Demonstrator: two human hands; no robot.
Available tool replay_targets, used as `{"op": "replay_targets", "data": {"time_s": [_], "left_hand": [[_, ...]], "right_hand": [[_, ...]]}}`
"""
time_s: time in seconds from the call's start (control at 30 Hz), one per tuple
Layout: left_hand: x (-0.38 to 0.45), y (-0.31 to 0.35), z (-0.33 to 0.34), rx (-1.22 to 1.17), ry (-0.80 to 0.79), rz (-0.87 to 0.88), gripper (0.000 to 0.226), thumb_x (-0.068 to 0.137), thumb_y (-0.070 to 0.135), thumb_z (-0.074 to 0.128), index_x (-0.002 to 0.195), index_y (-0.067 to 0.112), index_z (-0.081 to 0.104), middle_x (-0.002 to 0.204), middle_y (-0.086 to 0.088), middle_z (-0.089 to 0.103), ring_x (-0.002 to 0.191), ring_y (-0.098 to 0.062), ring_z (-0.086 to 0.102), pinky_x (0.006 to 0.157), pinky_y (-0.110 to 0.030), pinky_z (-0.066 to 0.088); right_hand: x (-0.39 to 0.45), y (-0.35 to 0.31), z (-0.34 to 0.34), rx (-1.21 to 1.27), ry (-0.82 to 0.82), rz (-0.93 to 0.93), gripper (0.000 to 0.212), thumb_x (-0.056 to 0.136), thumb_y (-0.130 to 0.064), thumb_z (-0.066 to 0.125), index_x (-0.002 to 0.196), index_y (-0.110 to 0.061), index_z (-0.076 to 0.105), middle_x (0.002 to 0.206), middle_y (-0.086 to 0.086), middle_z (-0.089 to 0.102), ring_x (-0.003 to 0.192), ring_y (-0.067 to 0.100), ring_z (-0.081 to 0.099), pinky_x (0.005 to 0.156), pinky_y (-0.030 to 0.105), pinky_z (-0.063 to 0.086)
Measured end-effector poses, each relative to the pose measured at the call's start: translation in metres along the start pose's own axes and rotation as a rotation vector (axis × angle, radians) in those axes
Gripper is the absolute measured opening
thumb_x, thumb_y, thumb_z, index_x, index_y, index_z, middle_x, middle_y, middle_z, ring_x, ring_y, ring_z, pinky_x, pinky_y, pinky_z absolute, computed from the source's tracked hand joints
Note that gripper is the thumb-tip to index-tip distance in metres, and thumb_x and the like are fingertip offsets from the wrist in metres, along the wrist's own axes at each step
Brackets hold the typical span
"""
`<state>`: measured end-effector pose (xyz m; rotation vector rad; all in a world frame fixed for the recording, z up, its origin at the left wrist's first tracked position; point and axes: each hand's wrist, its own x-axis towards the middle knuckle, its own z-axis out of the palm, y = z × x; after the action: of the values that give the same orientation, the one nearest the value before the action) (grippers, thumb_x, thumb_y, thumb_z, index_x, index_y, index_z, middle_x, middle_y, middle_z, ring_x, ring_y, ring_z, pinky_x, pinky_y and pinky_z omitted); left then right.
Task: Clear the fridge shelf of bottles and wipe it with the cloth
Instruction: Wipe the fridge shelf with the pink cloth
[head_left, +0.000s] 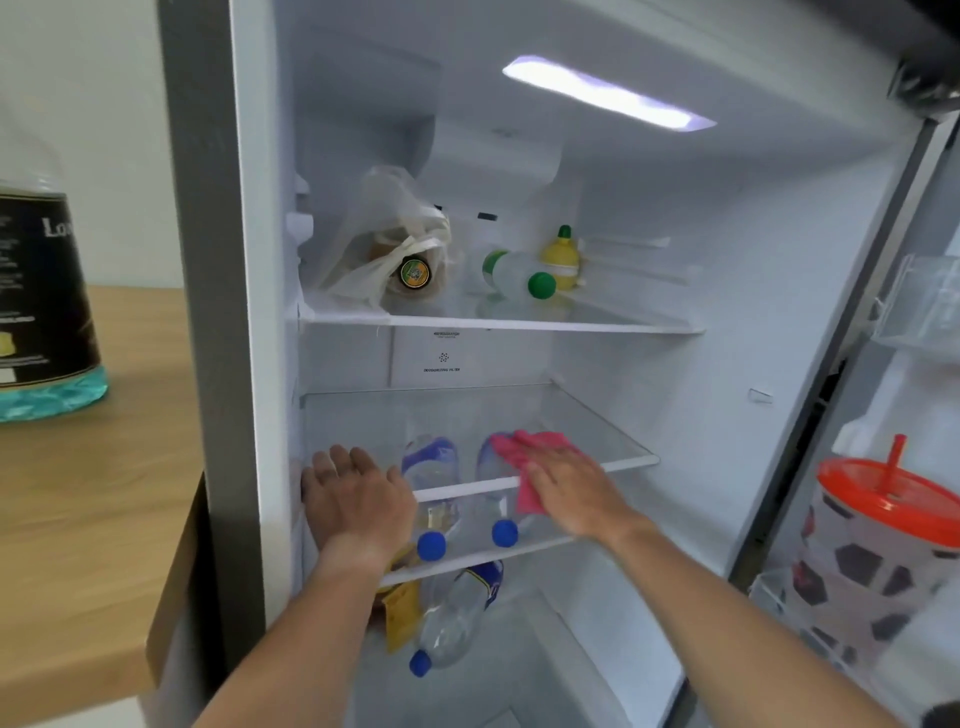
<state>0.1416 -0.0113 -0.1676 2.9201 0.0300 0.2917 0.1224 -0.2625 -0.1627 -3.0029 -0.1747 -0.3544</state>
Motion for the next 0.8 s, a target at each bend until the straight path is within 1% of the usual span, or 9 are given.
{"op": "replay_targets", "data": {"time_s": [0.1, 0.2, 0.27, 0.3, 0.43, 0.5, 0.57, 0.7, 0.8], "left_hand": [[0.003, 0.000, 0.004, 0.004, -0.012, 0.011, 0.065, 0.098, 0.038, 0.017, 0.149, 0.003, 0.034, 0.154, -0.016, 0.035, 0.141, -0.035, 0.031, 0.117, -0.047, 0.023], [0.002, 0.002, 0.005, 0.010, -0.031, 0.018, 0.066, 0.099, 0.036, 0.017, 0.154, 0.000, 0.024, 0.160, -0.019, 0.025, 0.147, -0.038, 0.023, 0.121, -0.048, 0.018], [0.004, 0.004, 0.007, 0.027, -0.038, 0.021, 0.067, 0.099, 0.035, 0.017, 0.156, -0.001, 0.017, 0.163, -0.019, 0.018, 0.149, -0.040, 0.017, 0.121, -0.049, 0.014], [0.005, 0.004, 0.007, 0.038, -0.037, 0.021, 0.067, 0.099, 0.035, 0.018, 0.156, -0.001, 0.016, 0.164, -0.020, 0.016, 0.149, -0.041, 0.016, 0.121, -0.050, 0.014], [0.007, 0.002, 0.011, 0.059, -0.045, 0.035, 0.067, 0.099, 0.034, 0.019, 0.156, -0.002, 0.015, 0.163, -0.020, 0.016, 0.149, -0.043, 0.015, 0.120, -0.051, 0.013], [0.007, 0.000, 0.010, 0.069, -0.046, 0.042, 0.066, 0.099, 0.033, 0.020, 0.155, -0.002, 0.018, 0.163, -0.020, 0.017, 0.148, -0.044, 0.016, 0.120, -0.052, 0.015], [0.006, 0.000, 0.009, 0.077, -0.048, 0.039, 0.065, 0.099, 0.033, 0.020, 0.154, -0.001, 0.020, 0.162, -0.020, 0.019, 0.148, -0.043, 0.018, 0.119, -0.052, 0.017], [0.003, 0.002, 0.003, 0.103, -0.073, 0.031, 0.064, 0.099, 0.032, 0.021, 0.154, -0.001, 0.023, 0.161, -0.021, 0.022, 0.146, -0.044, 0.020, 0.117, -0.052, 0.019], [0.002, 0.002, -0.002, 0.104, -0.100, 0.034, 0.064, 0.099, 0.033, 0.019, 0.154, 0.000, 0.021, 0.160, -0.020, 0.022, 0.146, -0.042, 0.021, 0.118, -0.051, 0.020]], "right_hand": [[0.013, 0.046, -0.009, -0.088, -0.121, 0.266, 0.050, 0.106, -0.034, 0.024, 0.156, -0.034, 0.028, 0.167, -0.007, 0.017, 0.151, 0.020, 0.021, 0.122, 0.042, 0.013], [0.027, 0.058, -0.010, -0.042, -0.170, 0.530, 0.056, 0.104, -0.044, 0.022, 0.158, -0.033, 0.020, 0.168, -0.007, 0.009, 0.152, 0.027, 0.017, 0.122, 0.044, 0.008], [0.036, 0.048, -0.009, 0.007, -0.201, 0.635, 0.060, 0.101, -0.050, 0.020, 0.159, -0.034, 0.013, 0.168, -0.004, 0.006, 0.153, 0.031, 0.009, 0.121, 0.049, 0.005], [0.041, 0.039, -0.008, 0.023, -0.218, 0.638, 0.062, 0.100, -0.053, 0.019, 0.159, -0.036, 0.010, 0.169, -0.003, 0.003, 0.153, 0.032, 0.005, 0.121, 0.051, 0.004], [0.053, -0.011, -0.002, 0.011, -0.239, 0.368, 0.059, 0.098, -0.057, 0.018, 0.156, -0.048, 0.008, 0.167, -0.016, 0.000, 0.154, 0.028, 0.006, 0.116, 0.062, 0.005], [0.052, -0.035, 0.003, 0.009, -0.235, 0.223, 0.057, 0.100, -0.056, 0.015, 0.156, -0.047, 0.007, 0.165, -0.021, -0.004, 0.154, 0.025, 0.005, 0.117, 0.063, 0.004], [0.045, -0.051, 0.008, 0.012, -0.202, 0.121, 0.055, 0.102, -0.052, 0.015, 0.157, -0.045, 0.012, 0.164, -0.023, -0.002, 0.154, 0.021, 0.007, 0.119, 0.060, 0.007], [0.021, -0.064, 0.013, 0.100, -0.065, -0.013, 0.050, 0.104, -0.044, 0.021, 0.153, -0.042, 0.033, 0.163, -0.025, 0.014, 0.153, 0.013, 0.013, 0.121, 0.047, 0.009], [0.009, -0.054, 0.010, 0.139, -0.015, -0.155, 0.047, 0.106, -0.045, 0.020, 0.150, -0.043, 0.037, 0.162, -0.022, 0.024, 0.150, 0.009, 0.021, 0.122, 0.040, 0.016]]}}
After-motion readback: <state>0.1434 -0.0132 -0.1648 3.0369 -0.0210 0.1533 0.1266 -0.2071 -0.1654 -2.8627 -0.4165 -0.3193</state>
